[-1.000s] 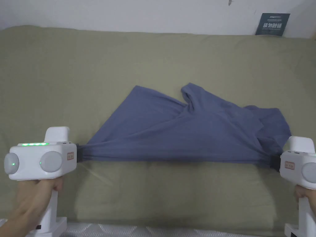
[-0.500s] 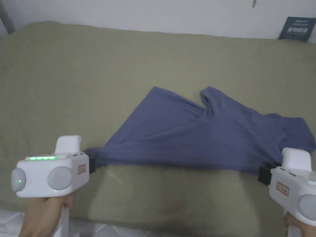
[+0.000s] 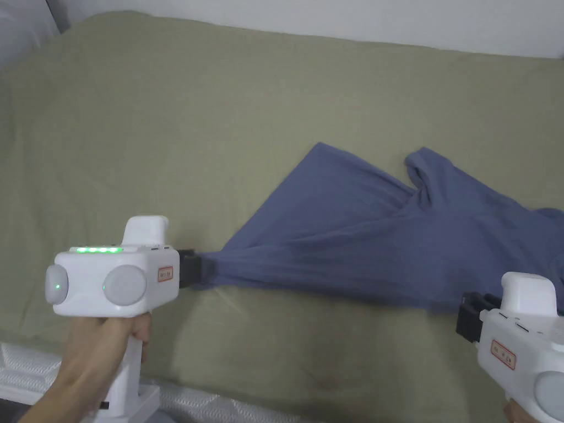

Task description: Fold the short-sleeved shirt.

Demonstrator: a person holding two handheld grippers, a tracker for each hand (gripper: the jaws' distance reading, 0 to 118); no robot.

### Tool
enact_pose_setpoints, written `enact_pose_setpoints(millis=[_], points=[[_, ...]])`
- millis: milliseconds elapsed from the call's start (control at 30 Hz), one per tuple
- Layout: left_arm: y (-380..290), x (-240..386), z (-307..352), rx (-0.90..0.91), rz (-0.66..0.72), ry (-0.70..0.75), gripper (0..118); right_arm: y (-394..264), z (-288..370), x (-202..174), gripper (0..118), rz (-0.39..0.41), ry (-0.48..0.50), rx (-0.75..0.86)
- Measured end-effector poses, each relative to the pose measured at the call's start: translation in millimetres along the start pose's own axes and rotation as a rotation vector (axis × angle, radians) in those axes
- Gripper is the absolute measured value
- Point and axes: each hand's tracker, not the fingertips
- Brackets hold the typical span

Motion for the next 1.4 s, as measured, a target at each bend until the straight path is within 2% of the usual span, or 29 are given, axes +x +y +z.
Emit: enact_pose_setpoints(millis=[33, 200, 267, 333, 367, 400, 433, 467, 533, 667, 867, 1167, 1300, 1400], points=[[3.9, -0.4, -8.1, -0.024, 0.014, 0.004, 118, -0.5, 0.3, -3.8, 7, 0.006, -0.001, -0.002], [14.5, 3.9, -32.6, -0.049, 0.034, 0.012, 112, -3.1, -2.5, 1.6, 7, 0.008, -0.009, -0.019], [16.7, 5.9, -36.7, -0.077, 0.011, -0.001, 94, -4.3, -3.0, 5.0, 7, 0.011, -0.019, -0.013], [13.5, 13.2, -34.5, -0.082, -0.015, -0.007, 59, -5.1, -2.4, 5.7, 7, 0.015, -0.024, -0.013], [11.2, 17.7, -32.9, -0.087, -0.038, -0.012, 59, -4.8, -2.8, 7.7, 7, 0.010, -0.026, -0.013], [12.0, 17.7, -34.5, -0.098, -0.057, -0.018, 52, -4.3, -3.1, 9.0, 7, 0.002, -0.024, -0.013], [10.4, 19.6, -35.2, -0.104, -0.060, -0.015, 31, -3.7, -3.0, 9.0, 7, -0.003, -0.024, -0.014], [8.0, 20.2, -35.5, -0.103, -0.054, -0.011, 15, -2.9, -3.3, 9.6, 7, -0.007, -0.026, -0.013], [8.5, 18.1, -38.2, -0.116, -0.036, -0.029, 4, -0.6, -3.1, 11.1, 7, -0.011, -0.023, -0.011], [9.2, 17.2, -36.4, -0.109, -0.045, -0.024, 3, 7.4, -5.0, 14.8, 7, -0.006, -0.023, -0.009], [6.6, 11.8, -31.3, -0.100, -0.035, -0.045, 3, 48.3, -28.7, 39.4, 7, -0.011, -0.026, -0.018], [1.9, 12.5, -24.8, -0.078, -0.033, -0.062, 3, 157.1, -128.0, 93.0, 7, 0.070, -0.071, -0.081], [-0.1, 12.6, -26.1, -0.083, -0.015, -0.069, 3, 188.9, -180.0, 114.2, 7, 0.070, -0.099, -0.134], [0.0, 13.0, -28.6, -0.094, 0.001, -0.074, 3, 200.3, -208.5, 124.2, 17, 0.069, -0.080, -0.186]])
